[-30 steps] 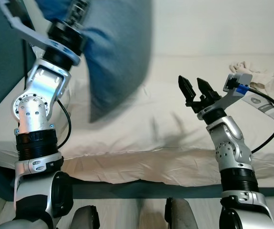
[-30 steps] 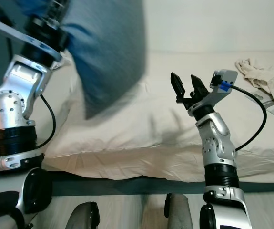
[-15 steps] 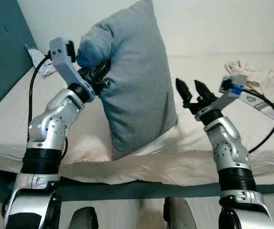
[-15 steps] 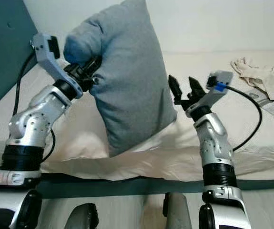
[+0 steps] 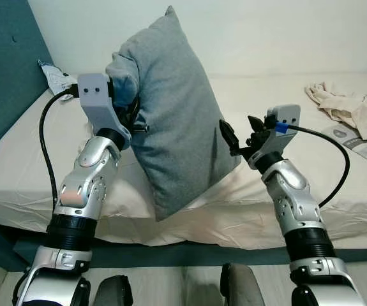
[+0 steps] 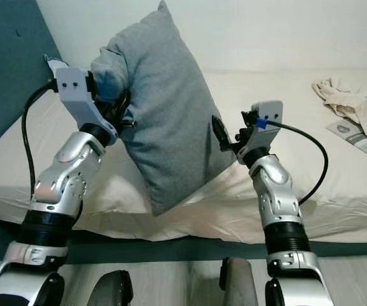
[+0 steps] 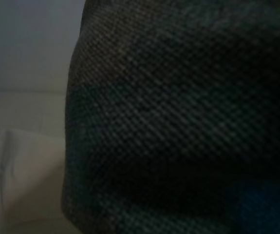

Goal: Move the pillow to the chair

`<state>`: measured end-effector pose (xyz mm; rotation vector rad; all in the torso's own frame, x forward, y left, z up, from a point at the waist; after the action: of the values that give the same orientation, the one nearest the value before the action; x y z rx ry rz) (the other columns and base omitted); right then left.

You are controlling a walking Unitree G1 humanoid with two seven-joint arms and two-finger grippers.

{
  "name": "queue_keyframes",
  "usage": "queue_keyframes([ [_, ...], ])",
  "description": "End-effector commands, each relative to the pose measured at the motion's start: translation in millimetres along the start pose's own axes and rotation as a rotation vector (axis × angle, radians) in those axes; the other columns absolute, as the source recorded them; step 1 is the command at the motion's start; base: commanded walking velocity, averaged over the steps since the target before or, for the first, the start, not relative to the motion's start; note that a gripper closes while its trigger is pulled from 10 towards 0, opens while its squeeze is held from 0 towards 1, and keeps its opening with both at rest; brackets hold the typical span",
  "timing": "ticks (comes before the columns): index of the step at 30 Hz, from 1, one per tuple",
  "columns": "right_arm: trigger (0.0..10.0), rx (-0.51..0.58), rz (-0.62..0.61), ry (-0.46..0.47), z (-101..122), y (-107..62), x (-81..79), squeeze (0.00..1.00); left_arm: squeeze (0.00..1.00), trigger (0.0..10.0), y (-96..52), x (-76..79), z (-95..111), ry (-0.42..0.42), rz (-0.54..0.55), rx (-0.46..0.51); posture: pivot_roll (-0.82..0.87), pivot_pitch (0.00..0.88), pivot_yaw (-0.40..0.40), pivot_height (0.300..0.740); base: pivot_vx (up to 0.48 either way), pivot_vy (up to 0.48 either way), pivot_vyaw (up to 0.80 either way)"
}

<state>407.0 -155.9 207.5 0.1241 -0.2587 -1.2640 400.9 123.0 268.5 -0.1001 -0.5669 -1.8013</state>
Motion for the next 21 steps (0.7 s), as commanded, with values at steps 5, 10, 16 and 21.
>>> queue_keyframes([
  [5,10.0,0.028,-0.032,0.014,3.6,-0.9,3.5,0.00,0.00,10.0,-3.1,-0.1,-15.1,0.049,0.009,-0.048,0.01,0.081,0.024,0.563,0.000,0.000,0.00],
  [10,10.0,0.029,-0.033,0.010,3.2,-1.2,3.1,0.00,0.00,10.0,-3.8,1.6,-16.8,0.049,0.009,-0.037,0.01,0.083,0.024,0.583,0.000,0.000,0.00],
  [16,10.0,0.030,-0.032,0.008,3.5,-1.6,2.7,0.00,0.00,10.0,-4.0,4.3,-14.3,0.050,-0.003,-0.020,0.01,0.084,0.024,0.608,0.000,0.000,0.00],
  [21,10.0,0.027,-0.033,0.005,3.2,-1.5,2.9,0.00,0.00,10.0,-4.5,3.8,-15.2,0.054,0.000,-0.023,0.01,0.083,0.025,0.628,0.000,0.000,0.00],
])
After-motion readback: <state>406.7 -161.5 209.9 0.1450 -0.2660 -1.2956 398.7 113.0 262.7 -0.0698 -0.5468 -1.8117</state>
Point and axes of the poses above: a point about 5 cm out from each wrist's last joint towards the gripper, its own y axis pointing out of the wrist towards the gripper, its own z axis along the axis of the wrist's last joint, x = y × z, the point moved 5 cm from there along y, pointing out of the wrist towards the gripper, and after that the axes turned 12 degrees about -y, right-handed, at the moved point
